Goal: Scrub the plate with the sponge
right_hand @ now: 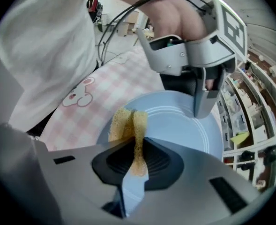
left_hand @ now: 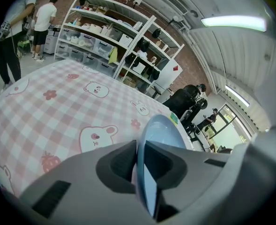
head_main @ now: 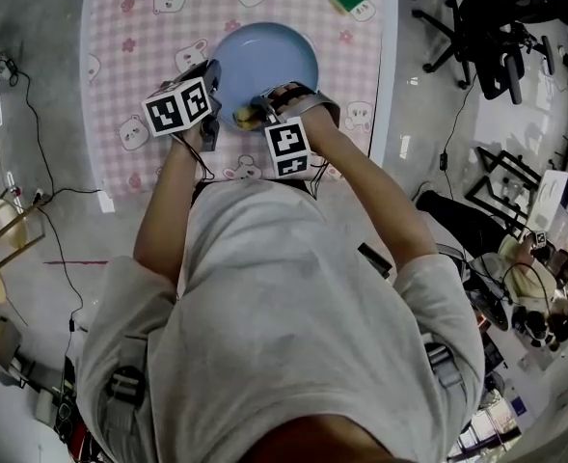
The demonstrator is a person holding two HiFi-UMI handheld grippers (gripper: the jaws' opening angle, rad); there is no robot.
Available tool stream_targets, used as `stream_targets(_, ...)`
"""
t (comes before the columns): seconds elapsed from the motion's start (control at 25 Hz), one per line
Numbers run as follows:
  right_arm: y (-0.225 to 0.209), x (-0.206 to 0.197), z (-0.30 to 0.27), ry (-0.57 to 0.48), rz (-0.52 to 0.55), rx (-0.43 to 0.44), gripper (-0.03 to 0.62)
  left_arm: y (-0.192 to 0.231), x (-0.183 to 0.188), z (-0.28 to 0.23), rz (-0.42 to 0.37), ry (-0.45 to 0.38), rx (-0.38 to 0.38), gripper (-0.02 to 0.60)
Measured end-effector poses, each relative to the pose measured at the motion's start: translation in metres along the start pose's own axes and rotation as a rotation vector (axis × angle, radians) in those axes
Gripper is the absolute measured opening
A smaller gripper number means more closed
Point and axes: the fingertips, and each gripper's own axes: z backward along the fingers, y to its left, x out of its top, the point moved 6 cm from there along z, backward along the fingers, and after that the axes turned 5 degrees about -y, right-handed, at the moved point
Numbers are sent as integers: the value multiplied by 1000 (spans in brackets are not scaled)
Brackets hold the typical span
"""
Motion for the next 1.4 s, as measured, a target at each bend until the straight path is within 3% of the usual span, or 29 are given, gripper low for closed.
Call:
stream_targets(0.2,14,-28,6,49,88,33,51,-1,-2,-4,5,11,10,52)
stream_targets(0.36,15,-42,9,75,142,27,51,1,-1,-3,-44,19,32,43)
stream_targets(0.64,6,-69,14,166,180,-14,51,2,-10,1,-65,51,37,31)
stream_targets(0.88,-18,-92,17,245,134,-64,51,7,-15,7,-46,64,44,29)
stream_targets(1.24,-61,-116,11,278,54,-160,52,13,-18,3,-37,76,53,31)
stream_targets(1.32,-72,-121,13,262,8,-207,52,11,-18,-2,-30,84,54,29)
stream_targets(1.4,-85,-131,22,201,-118,-269,52,4,-12,-9,-49,92,56,29)
